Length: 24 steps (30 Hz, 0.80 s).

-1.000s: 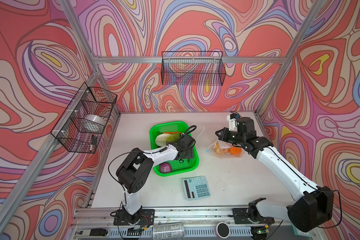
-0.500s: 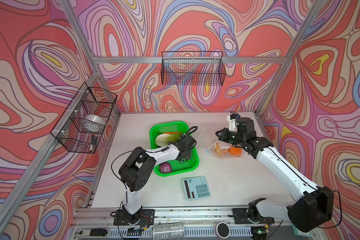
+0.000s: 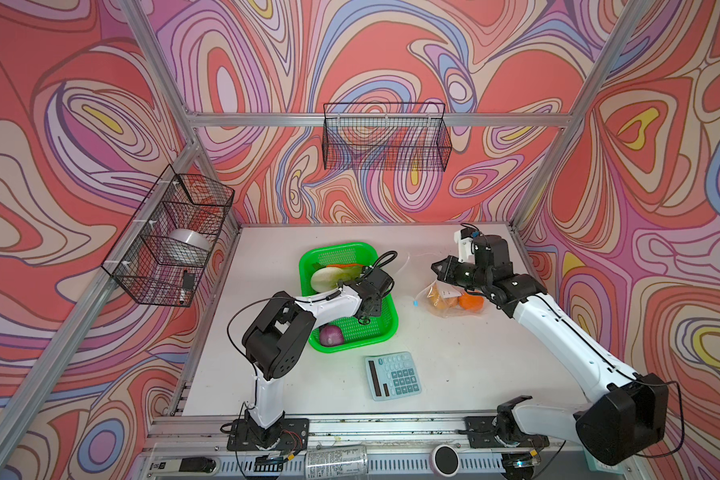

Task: Place the food in the zip-top bag and seal the zipper
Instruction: 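Lower the left gripper into the basket and grasp the green chili pepper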

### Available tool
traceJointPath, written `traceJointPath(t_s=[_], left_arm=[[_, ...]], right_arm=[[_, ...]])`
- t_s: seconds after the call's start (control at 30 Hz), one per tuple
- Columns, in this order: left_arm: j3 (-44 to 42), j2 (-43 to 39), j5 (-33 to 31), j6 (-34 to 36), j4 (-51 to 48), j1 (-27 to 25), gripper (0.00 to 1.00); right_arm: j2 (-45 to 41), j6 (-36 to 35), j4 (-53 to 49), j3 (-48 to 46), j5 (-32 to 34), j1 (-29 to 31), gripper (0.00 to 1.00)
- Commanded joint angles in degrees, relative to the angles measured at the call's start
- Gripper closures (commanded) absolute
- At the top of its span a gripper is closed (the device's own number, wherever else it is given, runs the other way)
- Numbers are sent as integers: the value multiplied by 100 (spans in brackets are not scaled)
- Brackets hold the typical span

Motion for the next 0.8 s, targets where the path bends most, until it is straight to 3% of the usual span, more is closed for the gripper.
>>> traceJointPath(t_s=[0.0, 0.17, 0.33, 0.77], left_arm=[[82, 126, -77, 51, -240, 17, 48], [16, 161, -25, 59, -187, 34, 55], [2, 108, 93, 87, -140, 47, 72], [99, -710, 268, 212, -91, 47, 75]], right_arm=[[-134, -55, -40, -60, 98, -5, 100], [-129, -56, -36, -38, 98, -5, 100], [-150, -55, -40, -39, 107, -5, 100], [-128, -55, -67, 8, 111, -5, 100]])
